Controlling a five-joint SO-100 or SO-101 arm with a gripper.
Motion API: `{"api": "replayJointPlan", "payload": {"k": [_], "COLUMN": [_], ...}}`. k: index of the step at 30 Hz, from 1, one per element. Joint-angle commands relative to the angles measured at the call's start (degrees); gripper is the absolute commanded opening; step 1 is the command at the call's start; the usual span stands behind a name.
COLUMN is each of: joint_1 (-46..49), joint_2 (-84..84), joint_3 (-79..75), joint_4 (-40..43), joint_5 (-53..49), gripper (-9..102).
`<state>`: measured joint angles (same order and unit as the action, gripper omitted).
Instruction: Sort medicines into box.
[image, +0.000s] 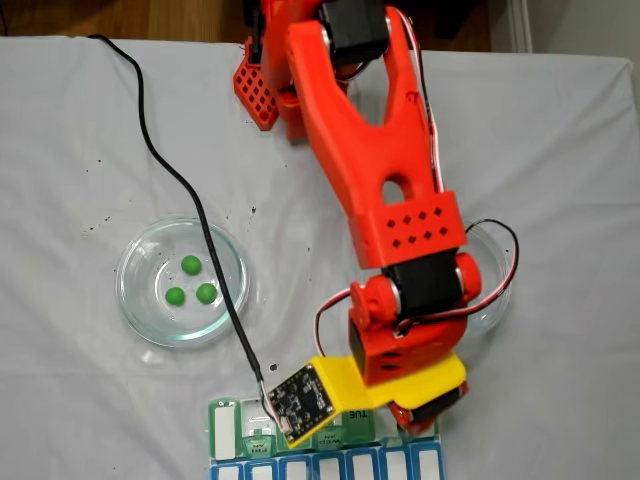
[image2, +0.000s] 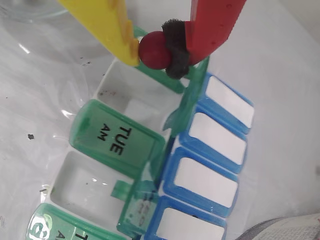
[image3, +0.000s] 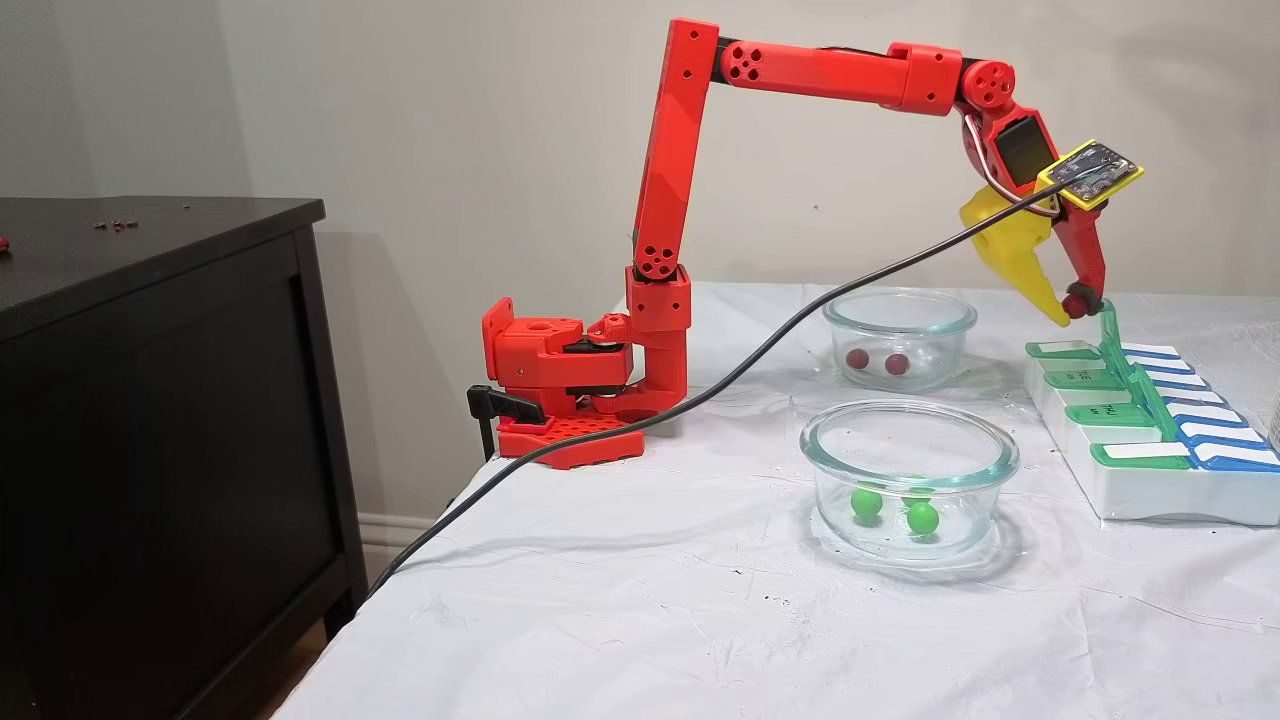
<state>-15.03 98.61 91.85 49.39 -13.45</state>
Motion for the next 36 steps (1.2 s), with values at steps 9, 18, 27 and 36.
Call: {"api": "replayJointPlan", "payload": {"k": [9,18,27,36], "joint_1": [0.35,0.97,0.62,0.09], "joint_2": [1.85,0.44,-1.41,1.49], "joint_3": [-0.79,0.7,0.53,0.26], "joint_4": [-2.81,-7.12,-6.42,-2.64], "joint_5": [-0.26,-0.18,-2.37,-1.85], "gripper": [0,0,24,25]}}
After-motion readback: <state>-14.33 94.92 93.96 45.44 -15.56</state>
